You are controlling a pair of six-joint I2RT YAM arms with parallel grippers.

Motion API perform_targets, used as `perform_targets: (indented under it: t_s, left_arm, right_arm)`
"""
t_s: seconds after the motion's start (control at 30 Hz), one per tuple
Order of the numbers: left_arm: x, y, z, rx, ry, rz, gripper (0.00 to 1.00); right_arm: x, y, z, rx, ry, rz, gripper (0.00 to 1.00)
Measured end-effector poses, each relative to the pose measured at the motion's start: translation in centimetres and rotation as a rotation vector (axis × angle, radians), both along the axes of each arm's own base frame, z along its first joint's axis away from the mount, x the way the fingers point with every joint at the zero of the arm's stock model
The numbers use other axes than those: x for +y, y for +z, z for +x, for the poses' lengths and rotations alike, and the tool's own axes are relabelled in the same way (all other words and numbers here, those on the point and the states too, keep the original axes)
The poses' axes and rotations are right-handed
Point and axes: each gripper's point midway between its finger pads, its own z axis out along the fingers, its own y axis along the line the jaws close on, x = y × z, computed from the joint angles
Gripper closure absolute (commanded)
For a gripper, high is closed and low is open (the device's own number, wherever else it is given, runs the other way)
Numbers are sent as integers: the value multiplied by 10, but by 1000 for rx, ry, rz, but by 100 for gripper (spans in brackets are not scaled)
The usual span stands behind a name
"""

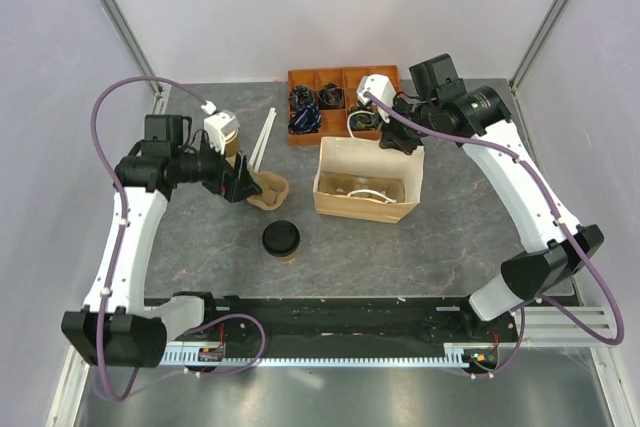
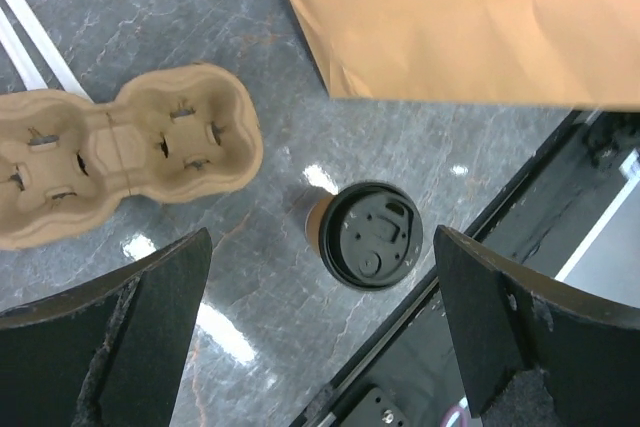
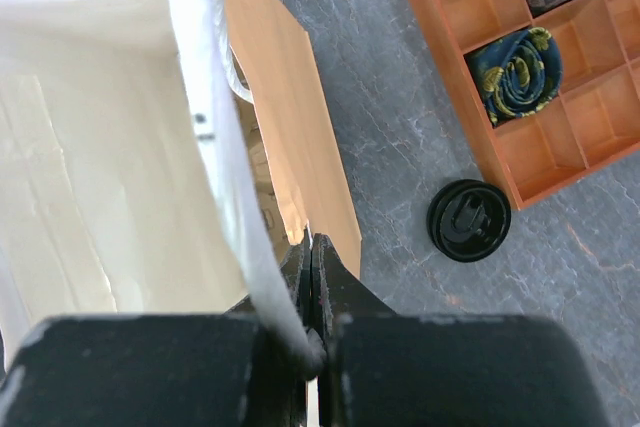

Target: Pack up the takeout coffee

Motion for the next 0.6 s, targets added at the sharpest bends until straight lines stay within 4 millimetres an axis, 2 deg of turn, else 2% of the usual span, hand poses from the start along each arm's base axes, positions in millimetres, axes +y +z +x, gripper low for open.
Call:
perform_targets:
  t_s: [0.1, 0.17, 0.27, 0.4, 0.47, 0.6]
  left_arm:
    - [-9, 1, -19, -61, -83, 32, 0]
    - [-20, -8, -35, -88, -167, 53, 0]
    - [-31, -34, -62, -95, -281, 100, 0]
    - [-35, -61, -90, -121, -382, 165, 0]
    - [-36, -66, -94, -158, -417, 187, 0]
    - [-37, -71, -90, -234, -451, 217, 0]
  right_arm:
    - [-2, 6, -4, -12, -24, 12, 100]
    - [-3, 9, -8, -15, -34, 23, 100]
    - [-4, 9, -13, -17, -46, 30, 100]
    - [-5, 9, -22, -14, -62, 39, 100]
    - [-5, 10, -26, -20, -66, 48, 100]
    - [-8, 14, -35, -45, -75, 57, 100]
